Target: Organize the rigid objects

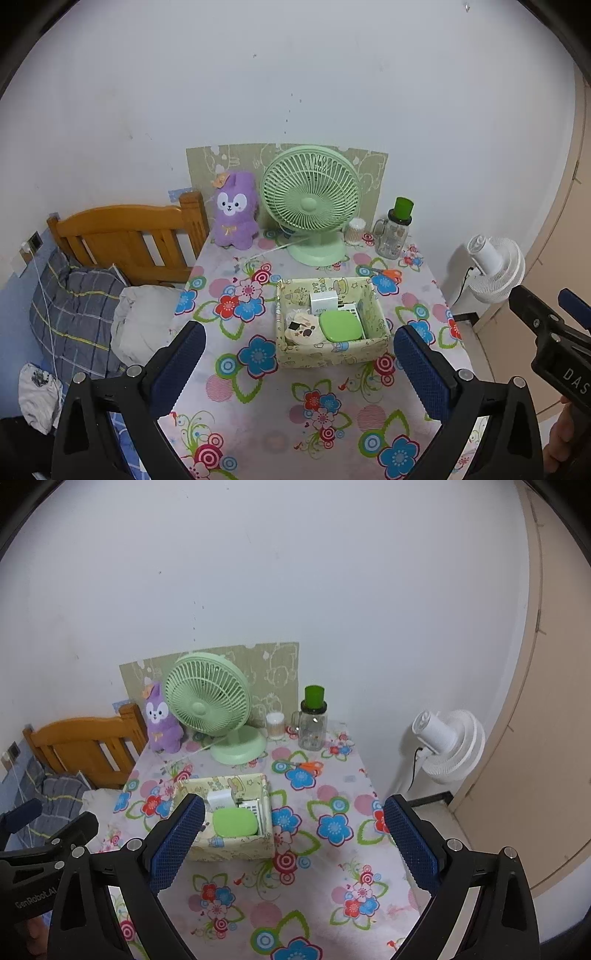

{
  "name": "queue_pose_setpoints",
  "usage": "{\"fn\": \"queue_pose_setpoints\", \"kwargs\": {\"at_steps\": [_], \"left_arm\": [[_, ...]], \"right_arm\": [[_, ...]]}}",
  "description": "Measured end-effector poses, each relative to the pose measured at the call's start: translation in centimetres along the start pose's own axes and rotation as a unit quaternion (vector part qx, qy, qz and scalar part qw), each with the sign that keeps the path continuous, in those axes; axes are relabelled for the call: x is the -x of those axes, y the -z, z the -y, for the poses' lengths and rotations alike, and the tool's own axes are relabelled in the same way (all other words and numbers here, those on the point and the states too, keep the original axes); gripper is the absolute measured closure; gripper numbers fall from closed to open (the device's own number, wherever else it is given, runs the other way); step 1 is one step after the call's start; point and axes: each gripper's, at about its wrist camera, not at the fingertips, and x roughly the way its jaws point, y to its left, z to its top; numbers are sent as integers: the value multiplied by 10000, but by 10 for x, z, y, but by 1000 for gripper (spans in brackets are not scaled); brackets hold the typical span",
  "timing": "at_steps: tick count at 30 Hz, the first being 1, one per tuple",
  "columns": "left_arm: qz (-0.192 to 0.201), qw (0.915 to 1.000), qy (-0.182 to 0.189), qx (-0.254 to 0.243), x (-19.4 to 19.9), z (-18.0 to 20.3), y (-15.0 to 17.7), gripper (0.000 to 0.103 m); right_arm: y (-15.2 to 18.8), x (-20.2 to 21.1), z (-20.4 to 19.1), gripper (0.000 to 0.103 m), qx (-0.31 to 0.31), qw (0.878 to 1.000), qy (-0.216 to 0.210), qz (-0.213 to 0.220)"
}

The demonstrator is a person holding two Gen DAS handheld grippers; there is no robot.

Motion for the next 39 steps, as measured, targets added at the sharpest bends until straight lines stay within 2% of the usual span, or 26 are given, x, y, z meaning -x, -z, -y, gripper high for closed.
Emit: {"fn": "queue_pose_setpoints", "kwargs": {"at_steps": [4,14,23,39], "left_arm": [[58,10000,64,46,8,-1,3,0],[277,9995,-105,-122,21,4,5,0],[113,9998,-166,23,17,3,7,0],[158,9996,-212,88,17,6,6,0]], "right_arm": [[4,6,-1,4,-3,10000,-45,25],[9,14,-4,4,-37,10000,-60,58],[10,14,-6,4,-22,9999,-105,34],[5,8,-8,4,57,9997,-219,16]]}}
